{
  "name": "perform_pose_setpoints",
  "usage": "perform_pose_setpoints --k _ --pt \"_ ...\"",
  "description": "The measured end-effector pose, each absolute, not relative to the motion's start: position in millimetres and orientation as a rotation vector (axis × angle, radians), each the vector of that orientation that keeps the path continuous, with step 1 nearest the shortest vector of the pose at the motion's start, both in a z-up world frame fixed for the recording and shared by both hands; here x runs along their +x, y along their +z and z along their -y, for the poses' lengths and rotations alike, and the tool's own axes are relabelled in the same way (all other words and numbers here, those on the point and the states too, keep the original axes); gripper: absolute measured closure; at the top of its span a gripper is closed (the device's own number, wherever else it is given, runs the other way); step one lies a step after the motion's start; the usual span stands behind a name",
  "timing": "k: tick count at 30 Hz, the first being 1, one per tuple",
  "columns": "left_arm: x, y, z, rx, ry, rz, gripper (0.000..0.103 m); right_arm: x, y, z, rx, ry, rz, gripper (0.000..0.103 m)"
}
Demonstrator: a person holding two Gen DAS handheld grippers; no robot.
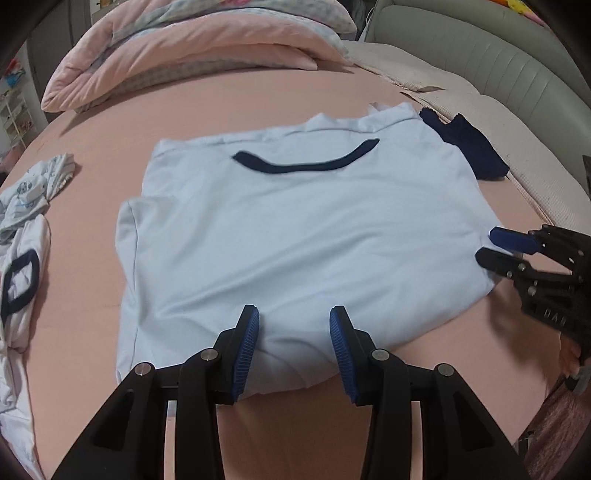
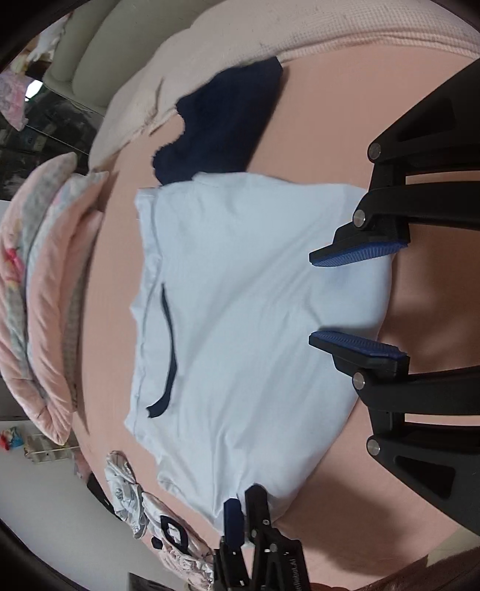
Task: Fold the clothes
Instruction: 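Release the hem and smooth the folded shirt with both grippers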
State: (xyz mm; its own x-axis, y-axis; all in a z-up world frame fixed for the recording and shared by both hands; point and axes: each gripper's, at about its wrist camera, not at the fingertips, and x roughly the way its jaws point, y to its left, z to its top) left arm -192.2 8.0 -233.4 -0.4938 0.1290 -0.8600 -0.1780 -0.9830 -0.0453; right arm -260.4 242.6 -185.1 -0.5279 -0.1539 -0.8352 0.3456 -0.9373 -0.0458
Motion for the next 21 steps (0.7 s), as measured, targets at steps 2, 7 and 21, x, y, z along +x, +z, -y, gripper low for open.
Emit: perform_pose_setpoints --k 2,7,21 --pt "-187.5 -233.9 -1.9 -1.482 2.562 -0.085 0.065 -259.3 -188.3 -247.8 1.339 -2.494 -0.28 0.068" --pt "-176.0 -230.5 18.7 -1.5 2.545 -0.121 0.066 -248.4 -191.1 -269.9 1.366 -2.508 -0.266 0.06" --pt "-142.7 -231.7 88.5 -1.547 2.667 0.401 0.068 -235.3 -180.9 -348.3 1.447 -2.642 0.234 0.056"
